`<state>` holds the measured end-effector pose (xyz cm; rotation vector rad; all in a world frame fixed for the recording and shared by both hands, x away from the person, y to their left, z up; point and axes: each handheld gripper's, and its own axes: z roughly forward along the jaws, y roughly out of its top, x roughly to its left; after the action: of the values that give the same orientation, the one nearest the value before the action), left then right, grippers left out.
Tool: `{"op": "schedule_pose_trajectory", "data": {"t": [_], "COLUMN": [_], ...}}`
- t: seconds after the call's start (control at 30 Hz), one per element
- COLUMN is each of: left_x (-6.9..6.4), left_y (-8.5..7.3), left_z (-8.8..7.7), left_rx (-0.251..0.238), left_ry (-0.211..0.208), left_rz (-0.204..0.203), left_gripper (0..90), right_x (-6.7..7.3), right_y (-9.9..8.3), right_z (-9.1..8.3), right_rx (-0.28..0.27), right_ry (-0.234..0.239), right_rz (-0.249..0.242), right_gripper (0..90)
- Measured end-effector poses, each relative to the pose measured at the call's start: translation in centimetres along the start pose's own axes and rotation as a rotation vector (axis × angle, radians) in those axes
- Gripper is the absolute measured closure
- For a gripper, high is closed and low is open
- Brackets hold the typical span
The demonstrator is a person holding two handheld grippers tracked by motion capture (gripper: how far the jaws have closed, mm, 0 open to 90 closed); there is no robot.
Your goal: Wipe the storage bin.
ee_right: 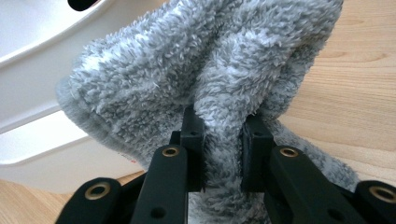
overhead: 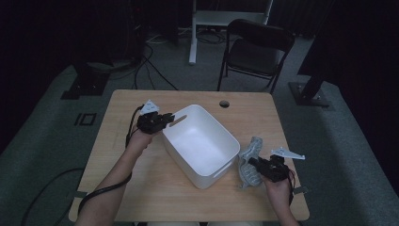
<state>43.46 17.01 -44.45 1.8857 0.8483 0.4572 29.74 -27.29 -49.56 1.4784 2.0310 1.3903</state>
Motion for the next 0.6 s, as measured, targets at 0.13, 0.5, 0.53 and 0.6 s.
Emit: {"op": "schedule_pose_trajectory", "data": {"t": [0.13,0.5,0.53,0.6], "left_x": [0.1,-0.8,-0.9,-1.3], "left_y": [-0.1,-2.3,-2.4,-2.5], "left_z": [-0.2,-2.9,-3.1,-3.6], "left_rx": [0.001,-0.059,-0.055,-0.041], "left_ry": [0.009,0.118,0.122,0.153], "left_rz": [-0.006,-0.06,-0.071,-0.054], "left_gripper": [85.4,87.4,87.3,87.2], "right_x": [0.0,0.0,0.0,0.0], "right_y": [0.0,0.2,0.2,0.2], "right_z": [0.0,-0.2,-0.2,-0.2], "right_rx": [0.001,-0.009,-0.011,-0.011], "right_ry": [0.0,-0.002,-0.001,-0.002], "right_rz": [-0.002,-0.002,-0.002,-0.005], "right_gripper": [75.5,75.5,75.5,75.5]}}
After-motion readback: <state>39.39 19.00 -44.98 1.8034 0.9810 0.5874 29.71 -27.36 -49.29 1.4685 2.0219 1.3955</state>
